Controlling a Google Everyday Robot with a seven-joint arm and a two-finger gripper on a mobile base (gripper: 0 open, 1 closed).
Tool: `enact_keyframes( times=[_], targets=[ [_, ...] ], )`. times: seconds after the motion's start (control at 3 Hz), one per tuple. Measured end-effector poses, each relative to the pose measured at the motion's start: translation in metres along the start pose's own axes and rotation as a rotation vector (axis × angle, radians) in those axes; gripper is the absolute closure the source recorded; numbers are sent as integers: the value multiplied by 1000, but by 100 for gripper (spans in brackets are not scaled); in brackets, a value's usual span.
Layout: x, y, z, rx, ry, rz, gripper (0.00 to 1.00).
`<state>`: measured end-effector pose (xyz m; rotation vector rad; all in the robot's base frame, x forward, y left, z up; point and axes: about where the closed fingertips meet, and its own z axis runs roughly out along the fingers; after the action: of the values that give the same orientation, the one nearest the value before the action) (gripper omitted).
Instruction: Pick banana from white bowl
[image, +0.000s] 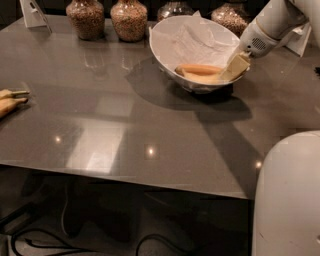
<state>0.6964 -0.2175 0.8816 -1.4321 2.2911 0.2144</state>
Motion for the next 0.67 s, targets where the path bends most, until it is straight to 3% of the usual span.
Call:
enact_keyframes(
  times=[0.67],
  targets=[
    [7,3,9,-26,21,13,43]
  ],
)
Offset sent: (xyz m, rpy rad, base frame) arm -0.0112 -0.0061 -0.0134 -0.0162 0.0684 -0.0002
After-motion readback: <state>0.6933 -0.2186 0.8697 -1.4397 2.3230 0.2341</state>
